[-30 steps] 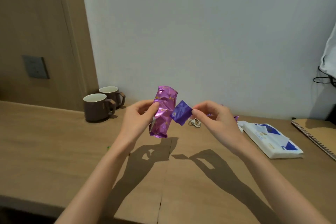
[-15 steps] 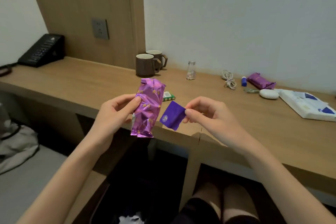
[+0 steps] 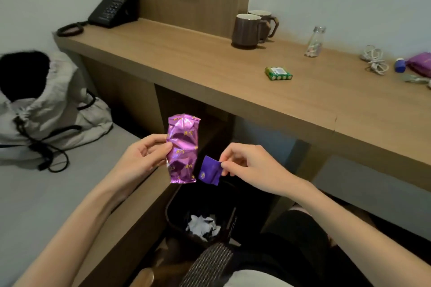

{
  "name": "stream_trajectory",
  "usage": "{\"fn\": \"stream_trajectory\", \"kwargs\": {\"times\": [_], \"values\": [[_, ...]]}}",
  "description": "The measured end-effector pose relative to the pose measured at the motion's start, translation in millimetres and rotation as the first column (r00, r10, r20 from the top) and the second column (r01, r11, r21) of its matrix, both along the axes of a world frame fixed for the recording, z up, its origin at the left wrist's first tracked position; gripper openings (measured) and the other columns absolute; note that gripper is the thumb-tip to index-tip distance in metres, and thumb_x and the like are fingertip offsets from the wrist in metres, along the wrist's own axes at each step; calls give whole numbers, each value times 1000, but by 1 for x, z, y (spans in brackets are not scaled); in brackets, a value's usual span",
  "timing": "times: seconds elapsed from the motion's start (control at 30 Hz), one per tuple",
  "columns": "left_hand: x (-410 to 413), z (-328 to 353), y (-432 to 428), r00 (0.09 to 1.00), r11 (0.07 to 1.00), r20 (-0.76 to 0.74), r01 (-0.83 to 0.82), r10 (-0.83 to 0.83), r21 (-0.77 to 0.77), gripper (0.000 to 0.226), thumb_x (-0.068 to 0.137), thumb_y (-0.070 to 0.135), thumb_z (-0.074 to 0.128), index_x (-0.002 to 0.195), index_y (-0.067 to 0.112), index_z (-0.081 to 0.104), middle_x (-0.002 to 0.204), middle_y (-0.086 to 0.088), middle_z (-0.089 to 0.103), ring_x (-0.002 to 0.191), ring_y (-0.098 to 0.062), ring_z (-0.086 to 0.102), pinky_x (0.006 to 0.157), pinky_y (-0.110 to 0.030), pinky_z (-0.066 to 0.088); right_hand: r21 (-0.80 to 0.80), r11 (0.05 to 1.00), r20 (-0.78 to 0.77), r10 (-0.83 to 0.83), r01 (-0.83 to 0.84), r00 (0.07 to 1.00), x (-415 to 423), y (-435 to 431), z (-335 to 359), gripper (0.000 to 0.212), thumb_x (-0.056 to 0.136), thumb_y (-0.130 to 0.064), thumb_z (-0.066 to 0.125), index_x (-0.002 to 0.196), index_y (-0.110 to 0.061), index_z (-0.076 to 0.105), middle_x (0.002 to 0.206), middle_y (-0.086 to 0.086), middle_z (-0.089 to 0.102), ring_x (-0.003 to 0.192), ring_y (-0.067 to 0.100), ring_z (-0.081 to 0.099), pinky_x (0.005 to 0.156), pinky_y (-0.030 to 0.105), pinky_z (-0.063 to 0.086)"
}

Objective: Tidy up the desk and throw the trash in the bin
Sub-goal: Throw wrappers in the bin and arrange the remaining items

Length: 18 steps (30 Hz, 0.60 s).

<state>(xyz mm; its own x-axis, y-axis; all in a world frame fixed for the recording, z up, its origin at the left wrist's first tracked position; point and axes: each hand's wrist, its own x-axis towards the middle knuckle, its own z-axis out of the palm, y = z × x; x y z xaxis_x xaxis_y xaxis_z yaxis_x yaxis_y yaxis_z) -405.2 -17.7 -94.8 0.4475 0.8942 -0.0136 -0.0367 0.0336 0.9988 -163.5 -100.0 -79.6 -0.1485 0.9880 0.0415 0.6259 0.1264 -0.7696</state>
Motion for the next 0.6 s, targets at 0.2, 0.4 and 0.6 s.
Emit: {"fn": "stream_trajectory", "kwargs": {"times": [0.2, 0.4, 0.6], "values": [[-3, -88, 23, 958, 980, -277, 20, -75, -197, 21, 88, 19, 63, 108, 13, 63, 99, -4, 75, 94, -19, 68, 86, -31, 52, -212, 974, 99, -54, 74, 994, -2, 35, -89, 9, 91, -17, 57, 85, -19, 63, 74, -5, 73, 73, 6, 68, 81, 38, 56], [24, -181, 48, 923, 851, -379, -141, -72, -505, 17, 87, 14, 65, 104, 11, 63, 103, -8, 70, 95, -20, 66, 84, -32, 55, -407, 882, 112, -213, 240, 971, 3, 64, -169, 12, 90, -13, 56, 80, -18, 63, 75, 0, 74, 75, 9, 68, 81, 37, 57], [50, -241, 59, 891, 695, -454, -328, 2, -640, 15, 93, 10, 56, 107, 10, 60, 80, -4, 63, 70, -12, 58, 66, -25, 49, -541, 738, 134, -398, 403, 908, -2, 82, -227, 17, 87, -13, 55, 74, -23, 61, 77, -2, 73, 76, 14, 67, 84, 38, 56]]}}
